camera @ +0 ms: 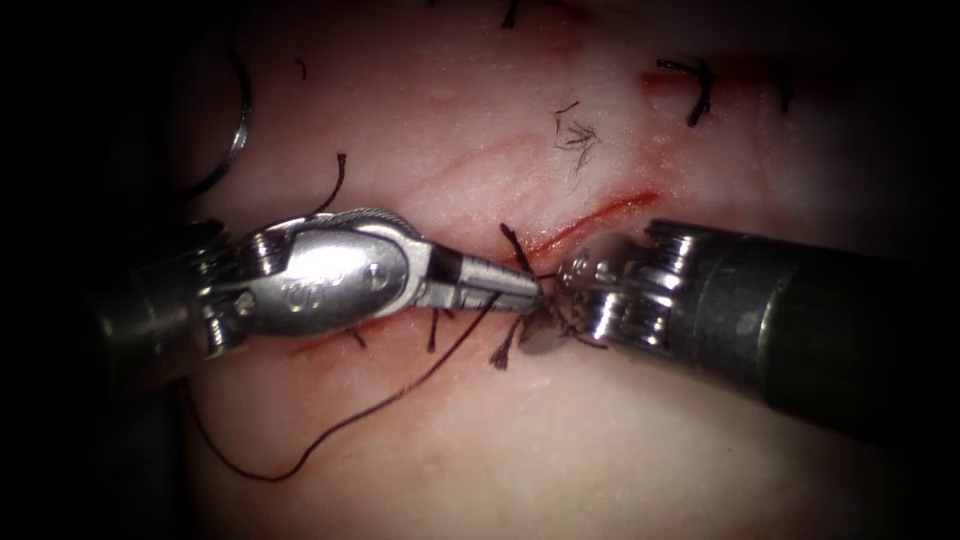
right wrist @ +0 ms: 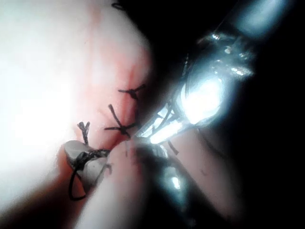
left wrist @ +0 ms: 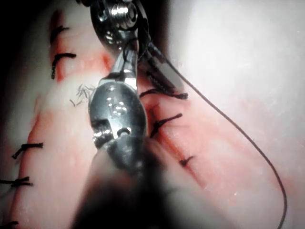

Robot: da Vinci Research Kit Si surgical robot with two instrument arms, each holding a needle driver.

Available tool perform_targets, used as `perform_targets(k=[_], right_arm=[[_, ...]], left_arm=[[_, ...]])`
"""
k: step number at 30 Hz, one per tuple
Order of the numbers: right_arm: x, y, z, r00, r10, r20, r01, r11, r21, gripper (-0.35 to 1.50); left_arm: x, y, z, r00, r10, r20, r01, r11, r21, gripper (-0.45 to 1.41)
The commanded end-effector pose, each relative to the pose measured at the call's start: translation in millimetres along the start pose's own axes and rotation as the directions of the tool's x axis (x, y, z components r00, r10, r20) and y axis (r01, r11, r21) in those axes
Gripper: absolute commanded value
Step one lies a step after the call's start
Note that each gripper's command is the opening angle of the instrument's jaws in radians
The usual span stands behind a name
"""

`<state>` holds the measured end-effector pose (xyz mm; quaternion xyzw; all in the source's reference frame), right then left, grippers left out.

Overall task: Wound Closure
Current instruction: Grasp the suture tail with the right arm.

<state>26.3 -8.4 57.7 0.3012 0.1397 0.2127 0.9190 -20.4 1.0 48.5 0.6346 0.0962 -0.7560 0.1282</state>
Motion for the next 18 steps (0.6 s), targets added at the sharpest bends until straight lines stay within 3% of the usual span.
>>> perform_targets(k=[1, 8, 10, 11, 14, 15, 16, 17, 18], right_arm=[[1.1, 0.2, 0.1, 1.0, 0.001, -0.005, -0.001, 1.0, -0.001, -0.35], [-0.3, 0.6, -0.5, 0.997, -0.075, 0.016, 0.075, 0.997, 0.017, -0.35], [-0.9, 0.4, -1.3, 0.976, -0.21, -0.049, 0.213, 0.974, 0.081, -0.35], [-0.9, 0.4, -1.3, 0.976, -0.21, -0.049, 0.213, 0.974, 0.081, -0.35], [-1.4, 0.3, -1.8, 0.937, -0.317, -0.148, 0.335, 0.934, 0.122, -0.33], [-1.6, 0.3, -1.9, 0.928, -0.339, -0.154, 0.358, 0.926, 0.117, 0.16], [-2.0, 0.4, -2.2, 0.9, -0.403, -0.167, 0.421, 0.902, 0.095, 0.95], [-2.0, 0.4, -2.2, 0.9, -0.403, -0.167, 0.421, 0.902, 0.095, 0.95], [-2.1, 0.6, -2.2, 0.878, -0.447, -0.17, 0.464, 0.882, 0.079, 1.11]], left_arm=[[-0.2, -0.6, 0.3, 1.0, 0.003, 0.002, -0.003, 1.0, -0.001, -0.35], [-0.2, -0.7, -0.7, 1.0, 0.002, 0.004, -0.002, 1.0, 0.006, -0.35], [-0.1, -1.0, -1.1, 1.0, -0.001, 0.006, 0.001, 1.0, 0.011, -0.35], [-0.1, -1.0, -1.1, 1.0, -0.001, 0.006, 0.001, 1.0, 0.011, -0.35], [0.0, -1.3, -1.5, 1.0, -0.005, 0.01, 0.004, 1.0, 0.019, -0.35], [0.0, -1.3, -1.7, 1.0, -0.011, 0.01, 0.011, 1.0, 0.02, -0.35], [0.0, -1.4, -2.0, 1.0, -0.011, 0.012, 0.011, 1.0, 0.023, -0.35], [0.0, -1.4, -2.0, 1.0, -0.011, 0.012, 0.011, 1.0, 0.023, -0.35], [-0.1, -1.4, -2.2, 1.0, -0.011, 0.014, 0.011, 1.0, 0.027, -0.35]])
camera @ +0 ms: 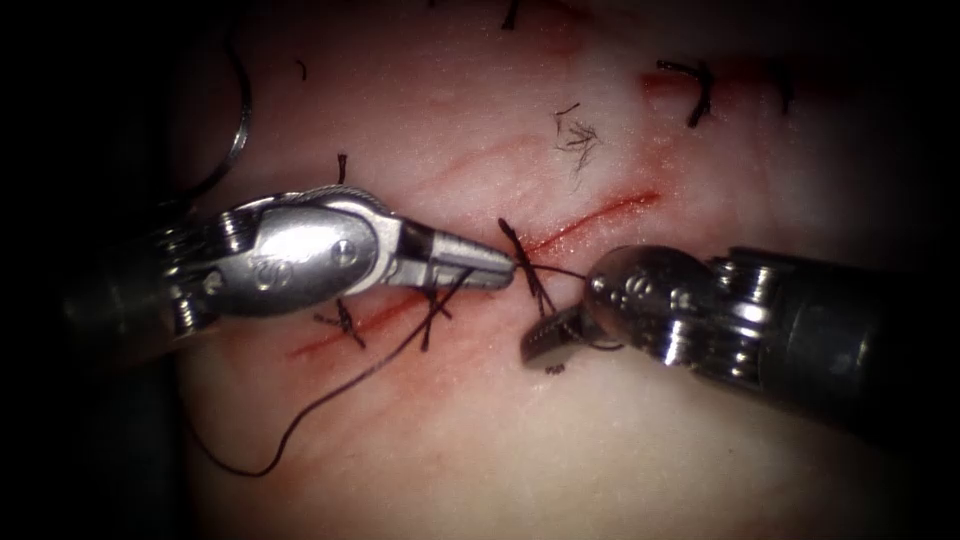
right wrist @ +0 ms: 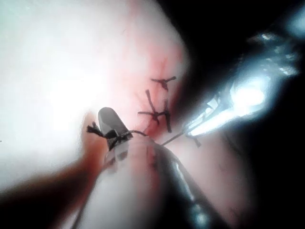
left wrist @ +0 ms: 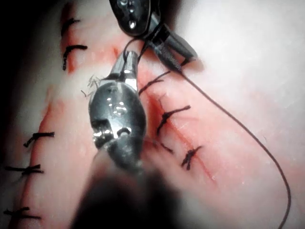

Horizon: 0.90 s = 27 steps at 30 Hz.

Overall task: Wound Closure
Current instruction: Grasp the suture tail with the right arm.

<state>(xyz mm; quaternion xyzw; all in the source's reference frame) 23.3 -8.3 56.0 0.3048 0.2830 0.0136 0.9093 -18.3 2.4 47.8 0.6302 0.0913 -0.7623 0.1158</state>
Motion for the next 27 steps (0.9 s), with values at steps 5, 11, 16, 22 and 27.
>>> perform_targets(k=[5, 11, 16, 22, 27], right_arm=[[0.7, 1.5, -0.5, 0.929, -0.363, -0.063, 0.366, 0.93, 0.034, 1.25], [1.5, 3.0, -1.1, 0.786, -0.618, 0.017, 0.615, 0.785, 0.074, 1.33], [2.6, 3.5, 0.1, 0.587, -0.807, -0.068, 0.796, 0.561, 0.227, 1.3], [2.9, 2.8, 1.0, 0.395, -0.915, -0.087, 0.868, 0.341, 0.361, 1.25], [3.1, 2.8, 0.9, 0.332, -0.941, -0.065, 0.868, 0.278, 0.411, 1.23]], left_arm=[[-0.7, -0.9, -0.6, 1.0, 0.003, 0.008, -0.003, 1.0, 0.015, -0.35], [-0.8, -1.0, -0.7, 1.0, 0.0, 0.012, -0.001, 1.0, 0.022, -0.35], [-0.7, -0.9, -0.7, 1.0, 0.0, 0.013, 0.0, 1.0, 0.023, -0.35], [-0.7, -1.1, -1.1, 1.0, -0.003, 0.018, 0.002, 0.999, 0.033, -0.35], [-0.8, -1.1, -1.2, 1.0, -0.004, 0.02, 0.003, 0.999, 0.035, -0.35]])
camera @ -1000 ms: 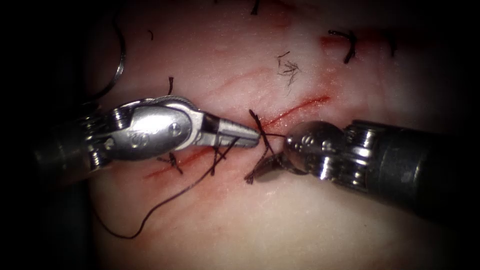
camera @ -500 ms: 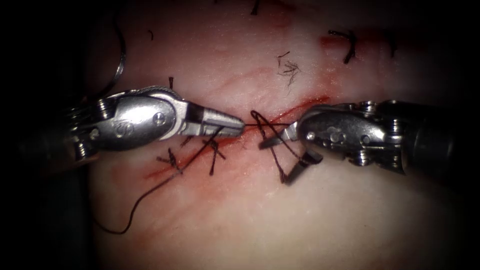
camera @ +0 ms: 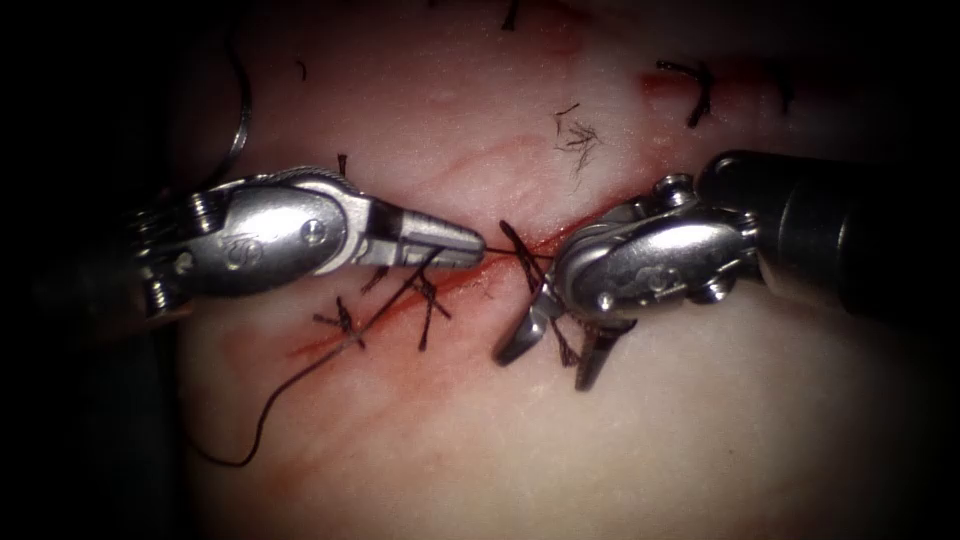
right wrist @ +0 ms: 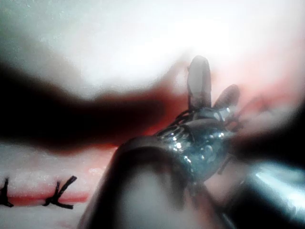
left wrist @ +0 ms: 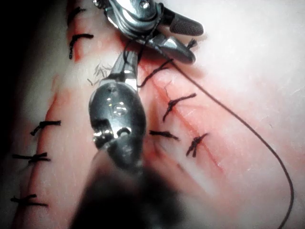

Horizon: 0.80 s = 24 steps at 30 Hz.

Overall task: Wound Closure
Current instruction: Grasp the suture tail with the right arm.

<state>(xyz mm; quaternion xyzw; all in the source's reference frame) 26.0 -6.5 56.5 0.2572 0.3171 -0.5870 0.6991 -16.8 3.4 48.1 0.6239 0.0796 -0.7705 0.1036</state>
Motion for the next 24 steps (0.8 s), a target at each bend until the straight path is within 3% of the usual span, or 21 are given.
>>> perform_targets(k=[1, 12, 15, 16, 17, 18, 19, 20, 24], right_arm=[[-0.6, 0.9, -0.3, 1.0, -0.023, 0.019, 0.022, 0.999, 0.04, 1.2], [-2.7, 0.8, 1.7, 0.991, -0.073, 0.116, 0.057, 0.989, 0.14, 1.12], [-2.8, 1.0, 2.1, 0.987, -0.093, 0.128, 0.072, 0.985, 0.156, 1.01], [-2.8, 1.2, 2.2, 0.987, -0.097, 0.125, 0.076, 0.985, 0.158, 0.86], [-2.8, 1.3, 2.1, 0.989, -0.1, 0.113, 0.08, 0.982, 0.168, 0.48], [-2.8, 1.3, 2.1, 0.989, -0.1, 0.113, 0.08, 0.982, 0.168, 0.48], [-2.7, 1.4, 2.0, 0.99, -0.1, 0.1, 0.08, 0.979, 0.187, -0.03], [-2.7, 1.5, 2.0, 0.989, -0.101, 0.105, 0.078, 0.976, 0.203, -0.35], [-2.7, 2.2, 1.9, 0.99, -0.097, 0.106, 0.073, 0.975, 0.209, -0.35]], left_arm=[[-0.2, -0.6, 0.4, 1.0, 0.003, 0.0, -0.003, 1.0, 0.003, -0.35], [-0.2, -0.5, 0.2, 1.0, 0.001, 0.002, -0.001, 1.0, 0.006, -0.35], [-0.2, -0.5, 0.2, 1.0, 0.001, 0.003, -0.001, 1.0, 0.007, -0.35], [-0.2, -0.5, 0.2, 1.0, 0.001, 0.003, -0.001, 1.0, 0.007, -0.35], [-0.1, -0.5, 0.2, 1.0, 0.001, 0.003, -0.001, 1.0, 0.007, -0.35], [-0.1, -0.5, 0.2, 1.0, 0.001, 0.003, -0.001, 1.0, 0.007, -0.35], [-0.1, -0.5, 0.2, 1.0, 0.0, 0.003, 0.0, 1.0, 0.008, -0.35], [-0.1, -0.5, 0.2, 1.0, 0.0, 0.003, 0.0, 1.0, 0.008, -0.35], [0.1, -0.4, 0.3, 1.0, -0.002, 0.004, 0.002, 1.0, 0.009, -0.35]])
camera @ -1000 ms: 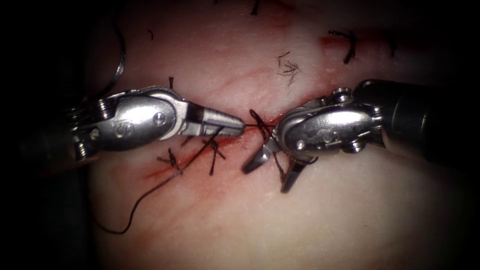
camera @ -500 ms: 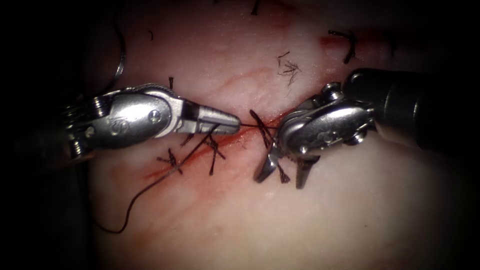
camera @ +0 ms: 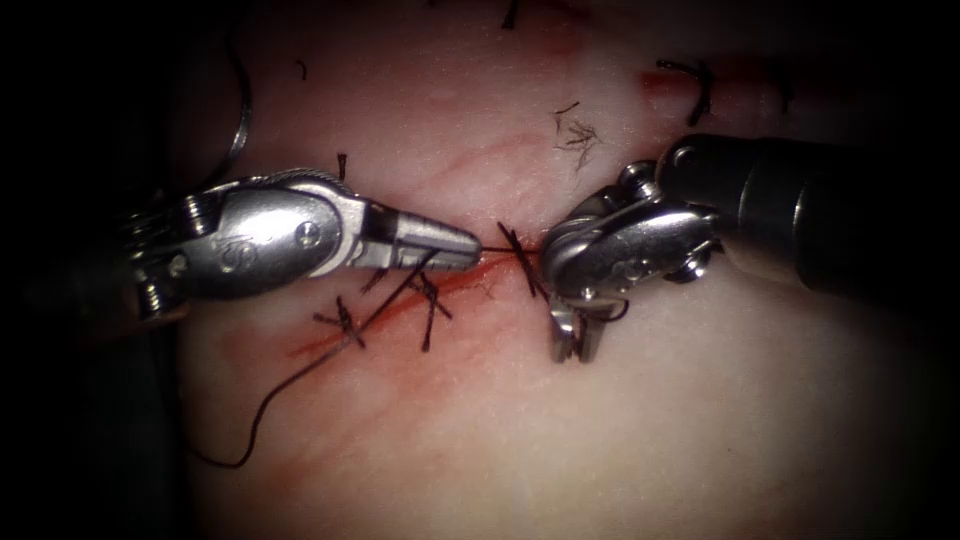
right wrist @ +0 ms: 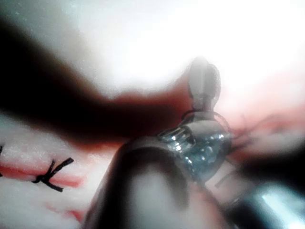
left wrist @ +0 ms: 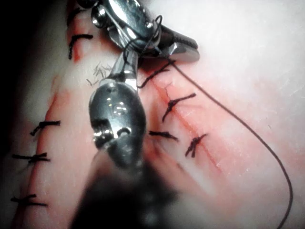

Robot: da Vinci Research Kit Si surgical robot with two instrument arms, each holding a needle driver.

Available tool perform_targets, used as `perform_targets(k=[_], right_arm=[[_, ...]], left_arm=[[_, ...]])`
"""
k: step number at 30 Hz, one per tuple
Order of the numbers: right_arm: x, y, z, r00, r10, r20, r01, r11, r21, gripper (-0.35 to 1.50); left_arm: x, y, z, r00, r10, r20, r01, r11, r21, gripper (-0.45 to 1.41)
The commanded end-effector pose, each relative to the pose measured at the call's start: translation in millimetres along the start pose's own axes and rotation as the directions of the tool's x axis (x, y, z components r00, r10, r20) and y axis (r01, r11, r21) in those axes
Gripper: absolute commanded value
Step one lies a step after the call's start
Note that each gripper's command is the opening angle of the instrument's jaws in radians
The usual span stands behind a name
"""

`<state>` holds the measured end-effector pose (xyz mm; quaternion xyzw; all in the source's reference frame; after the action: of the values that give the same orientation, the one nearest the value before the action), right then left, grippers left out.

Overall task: Wound Closure
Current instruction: Grasp the suture tail with the right arm.

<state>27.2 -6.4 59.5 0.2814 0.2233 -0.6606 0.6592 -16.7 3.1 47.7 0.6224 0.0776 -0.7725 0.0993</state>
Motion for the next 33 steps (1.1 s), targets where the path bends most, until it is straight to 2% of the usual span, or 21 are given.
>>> perform_targets(k=[1, 18, 30, 33], right_arm=[[-0.6, 0.9, -0.4, 1.0, -0.003, -0.01, 0.003, 1.0, -0.019, -0.35], [-0.7, 1.0, -0.2, 0.991, 0.081, -0.103, -0.088, 0.994, -0.071, -0.35], [-1.1, 1.6, -1.2, 0.987, 0.116, -0.109, -0.126, 0.988, -0.085, -0.35], [-1.2, 1.4, -1.4, 0.98, 0.143, -0.138, -0.158, 0.982, -0.104, -0.35]], left_arm=[[-0.1, -0.6, 0.5, 1.0, 0.002, 0.0, -0.002, 1.0, 0.002, -0.35], [-0.1, -0.2, 0.6, 1.0, 0.003, 0.003, -0.003, 1.0, 0.006, -0.35], [-0.1, -0.1, 0.7, 1.0, 0.003, 0.004, -0.003, 1.0, 0.008, -0.35], [0.0, 0.1, 0.8, 1.0, 0.003, 0.004, -0.003, 1.0, 0.007, -0.35]])
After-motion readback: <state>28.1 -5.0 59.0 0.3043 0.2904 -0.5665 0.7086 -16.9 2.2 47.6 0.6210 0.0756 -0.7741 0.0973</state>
